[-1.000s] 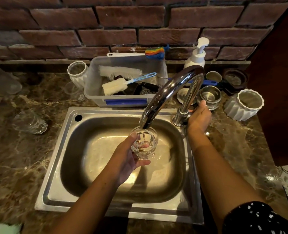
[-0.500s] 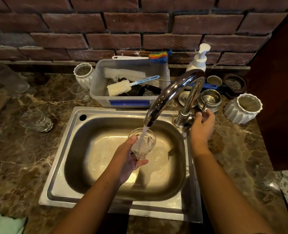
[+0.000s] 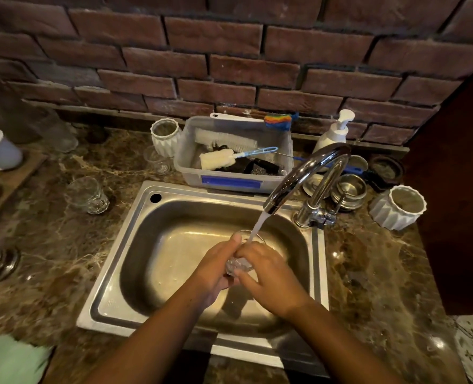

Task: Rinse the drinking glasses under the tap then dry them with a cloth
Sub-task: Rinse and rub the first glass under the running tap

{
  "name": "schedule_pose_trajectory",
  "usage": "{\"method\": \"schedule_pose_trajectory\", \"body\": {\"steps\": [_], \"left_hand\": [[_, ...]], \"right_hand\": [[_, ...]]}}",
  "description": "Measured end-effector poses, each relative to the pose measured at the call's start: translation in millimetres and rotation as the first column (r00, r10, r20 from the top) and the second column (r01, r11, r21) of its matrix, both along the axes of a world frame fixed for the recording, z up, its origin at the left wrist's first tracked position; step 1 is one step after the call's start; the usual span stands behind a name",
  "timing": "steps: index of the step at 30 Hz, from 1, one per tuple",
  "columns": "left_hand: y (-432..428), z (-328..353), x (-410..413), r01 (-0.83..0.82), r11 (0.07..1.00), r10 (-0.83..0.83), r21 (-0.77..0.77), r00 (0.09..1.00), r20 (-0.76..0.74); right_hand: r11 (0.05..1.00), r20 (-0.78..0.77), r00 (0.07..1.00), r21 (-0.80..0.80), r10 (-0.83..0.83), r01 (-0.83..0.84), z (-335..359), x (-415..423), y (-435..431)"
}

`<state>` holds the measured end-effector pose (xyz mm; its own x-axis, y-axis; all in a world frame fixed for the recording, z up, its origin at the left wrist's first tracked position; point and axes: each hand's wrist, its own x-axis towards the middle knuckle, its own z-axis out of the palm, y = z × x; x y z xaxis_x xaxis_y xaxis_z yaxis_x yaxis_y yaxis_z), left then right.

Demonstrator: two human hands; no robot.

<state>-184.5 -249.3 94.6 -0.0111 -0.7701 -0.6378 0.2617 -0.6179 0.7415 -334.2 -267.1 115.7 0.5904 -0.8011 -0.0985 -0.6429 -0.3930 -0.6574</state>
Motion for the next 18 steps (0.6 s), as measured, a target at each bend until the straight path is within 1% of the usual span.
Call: {"method": "schedule_pose_trajectory", "body": {"steps": [3,6,8,11,13,16,18], "left_hand": [[-1.1,3.5,0.5,0.031,0.999,-0.030,-0.007,0.996,0.090],[-3.6,4.0,-0.3,0.019,1.000,-0.018,-0.007,0.992,0.125],[-5.4,3.0,1.1,-0.019,1.000,0.019,-0.011,0.996,0.081],[-10.7,3.0,5.6,-0.094,0.995,0.095,0.016,0.995,-0.043],[-15.6,2.4,8.5,-0.141,0.988,0.146,0.057,0.984,-0.097],[-21.1,0.2,11.7,-0.162,0.972,0.191,0.168,0.965,-0.177],[-24.1,0.0,9.8,-0.165,0.961,0.205,0.220,0.964,-0.172]], "right_hand": [[0.990,-0.157,0.978,0.015,0.138,-0.137,4.6,11.0,-7.8],[0.992,-0.191,0.974,0.055,0.125,-0.117,7.6,20.4,-13.5],[0.994,-0.164,0.981,0.044,0.105,-0.099,6.2,20.6,-15.0],[0.993,-0.094,0.989,-0.015,0.117,-0.119,3.6,13.2,-15.8],[0.989,-0.040,0.990,-0.046,0.136,-0.138,3.4,8.5,-18.5],[0.976,-0.058,0.978,-0.073,0.202,-0.206,5.4,4.4,-23.4],[0.980,-0.045,0.981,-0.051,0.190,-0.192,3.1,2.9,-22.5]]}}
